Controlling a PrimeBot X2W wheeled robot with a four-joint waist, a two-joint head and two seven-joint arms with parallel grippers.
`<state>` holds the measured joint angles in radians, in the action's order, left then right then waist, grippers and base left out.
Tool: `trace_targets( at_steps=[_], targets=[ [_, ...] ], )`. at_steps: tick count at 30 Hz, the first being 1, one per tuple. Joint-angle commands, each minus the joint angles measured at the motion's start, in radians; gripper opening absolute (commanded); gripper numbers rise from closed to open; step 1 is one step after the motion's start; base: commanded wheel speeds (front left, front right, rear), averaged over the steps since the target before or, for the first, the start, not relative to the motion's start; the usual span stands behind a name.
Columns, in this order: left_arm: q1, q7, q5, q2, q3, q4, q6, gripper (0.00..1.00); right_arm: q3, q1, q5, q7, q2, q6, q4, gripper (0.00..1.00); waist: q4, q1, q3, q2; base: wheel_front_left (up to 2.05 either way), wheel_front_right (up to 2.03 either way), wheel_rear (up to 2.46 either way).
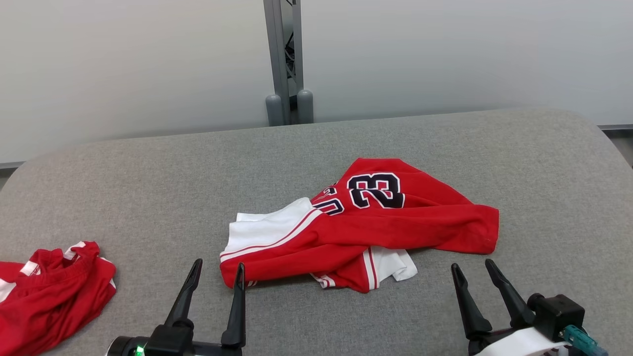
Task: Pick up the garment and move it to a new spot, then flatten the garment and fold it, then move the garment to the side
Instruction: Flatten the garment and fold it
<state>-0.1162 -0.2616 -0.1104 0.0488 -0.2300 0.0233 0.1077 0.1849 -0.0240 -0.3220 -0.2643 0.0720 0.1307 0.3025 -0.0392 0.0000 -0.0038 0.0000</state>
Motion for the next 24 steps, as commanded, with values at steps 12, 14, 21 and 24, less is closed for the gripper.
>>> trace_targets(
  at_steps=[12, 14, 21, 24],
  targets=[
    [0.0, -0.004, -0.012, 0.003, 0.013, 0.035, 0.011, 1.0, -0.009, 0.037, 0.038, -0.001, -0.012, 0.0, -0.019, 1.0, -0.003, 0.0, -0.015, 0.0, 0.0, 0.0, 0.0],
    [0.011, -0.004, -0.003, 0.003, 0.016, 0.045, 0.003, 1.0, -0.011, 0.038, 0.039, -0.001, -0.013, 0.0, -0.014, 1.0, -0.004, 0.0, -0.013, 0.0, 0.0, 0.0, 0.0],
    [0.158, -0.004, -0.017, 0.004, 0.036, 0.186, -0.04, 1.0, 0.004, 0.018, 0.049, -0.001, -0.013, 0.0, 0.009, 1.0, -0.01, 0.0, 0.01, 0.0, 0.0, 0.0, 0.0],
    [0.26, 0.006, -0.034, 0.004, 0.037, 0.302, -0.053, 1.0, 0.017, 0.004, 0.05, -0.001, -0.007, 0.0, 0.018, 1.0, -0.02, 0.0, 0.026, 0.0, 0.0, 0.0, 0.0]
  ],
)
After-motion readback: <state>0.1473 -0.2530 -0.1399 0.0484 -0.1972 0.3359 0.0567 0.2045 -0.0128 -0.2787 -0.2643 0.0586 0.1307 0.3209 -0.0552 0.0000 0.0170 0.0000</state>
